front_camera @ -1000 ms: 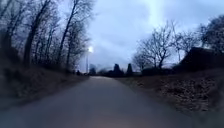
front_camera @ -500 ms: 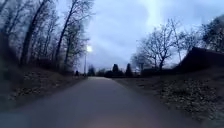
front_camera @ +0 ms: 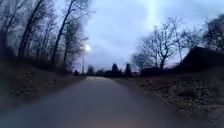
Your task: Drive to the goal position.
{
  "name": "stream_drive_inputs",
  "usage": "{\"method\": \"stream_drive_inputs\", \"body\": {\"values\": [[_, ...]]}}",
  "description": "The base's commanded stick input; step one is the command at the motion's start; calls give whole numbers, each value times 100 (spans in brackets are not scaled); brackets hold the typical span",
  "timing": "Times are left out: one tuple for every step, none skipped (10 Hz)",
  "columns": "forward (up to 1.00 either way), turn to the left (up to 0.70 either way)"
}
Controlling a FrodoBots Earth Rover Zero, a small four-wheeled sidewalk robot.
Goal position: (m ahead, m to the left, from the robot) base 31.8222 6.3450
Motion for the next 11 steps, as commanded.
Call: {"method": "stream_drive_inputs", "body": {"values": [[100, 4], [100, 4], [100, 4], [100, 4], [100, 4], [100, 4], [100, 4], [100, 4], [100, 4], [100, 4], [100, 32]]}}
